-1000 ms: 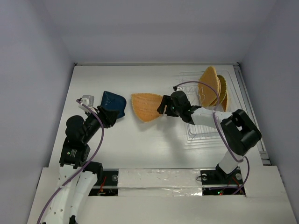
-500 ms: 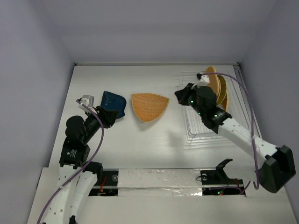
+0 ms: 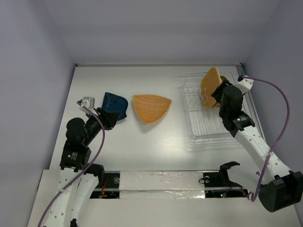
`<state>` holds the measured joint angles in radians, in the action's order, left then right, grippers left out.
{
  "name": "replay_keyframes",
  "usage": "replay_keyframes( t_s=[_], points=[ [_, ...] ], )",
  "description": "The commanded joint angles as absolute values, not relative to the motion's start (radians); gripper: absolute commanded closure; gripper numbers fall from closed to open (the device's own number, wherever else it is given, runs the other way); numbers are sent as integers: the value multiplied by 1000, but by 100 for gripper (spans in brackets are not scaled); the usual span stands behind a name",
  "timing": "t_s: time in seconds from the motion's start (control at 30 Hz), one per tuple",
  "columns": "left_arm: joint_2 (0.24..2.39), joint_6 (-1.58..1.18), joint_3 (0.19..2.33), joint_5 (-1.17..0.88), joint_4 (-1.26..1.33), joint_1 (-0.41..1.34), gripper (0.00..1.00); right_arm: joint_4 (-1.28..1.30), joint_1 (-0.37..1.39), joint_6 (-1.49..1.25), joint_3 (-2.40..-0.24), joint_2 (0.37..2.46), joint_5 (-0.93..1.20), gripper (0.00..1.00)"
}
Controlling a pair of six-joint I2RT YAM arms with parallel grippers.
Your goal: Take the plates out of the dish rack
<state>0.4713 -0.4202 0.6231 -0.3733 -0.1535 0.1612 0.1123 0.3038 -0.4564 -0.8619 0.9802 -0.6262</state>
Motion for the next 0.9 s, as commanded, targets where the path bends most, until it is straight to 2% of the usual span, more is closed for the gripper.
replay_keyframes(
  t_s=[0.0, 0.13, 0.3, 0.33, 0.43, 0.5, 0.53, 0.6, 0.63, 0.73, 0.87],
  points=[
    [460, -419, 620, -385, -103, 153, 77, 101, 253, -401, -903, 1054, -675, 35],
    [456, -419, 618, -391, -100, 153, 72, 101, 207, -365, -986, 1213, -611, 36],
    [449, -417, 618, -388, -101, 153, 70, 69, 207, -348, -1003, 1285, -580, 41],
    [449, -419, 618, -390, -101, 153, 70, 74, 207, -350, -1011, 1299, -586, 48],
    [446, -417, 618, -390, -101, 163, 70, 63, 207, -350, -1022, 1339, -615, 58],
    [445, -417, 618, -391, -100, 163, 70, 58, 207, -339, -1025, 1350, -624, 58],
    [445, -417, 618, -391, -100, 163, 70, 55, 207, -333, -1028, 1353, -623, 67],
    [443, -417, 620, -391, -98, 163, 70, 72, 207, -315, -1037, 1358, -621, 72],
    [443, -417, 618, -391, -98, 163, 70, 83, 207, -308, -1049, 1356, -623, 80],
    [443, -419, 618, -391, -98, 163, 70, 127, 207, -292, -1058, 1333, -606, 95],
    [446, -419, 617, -393, -98, 163, 70, 159, 241, -258, -1061, 1284, -633, 100]
  ],
)
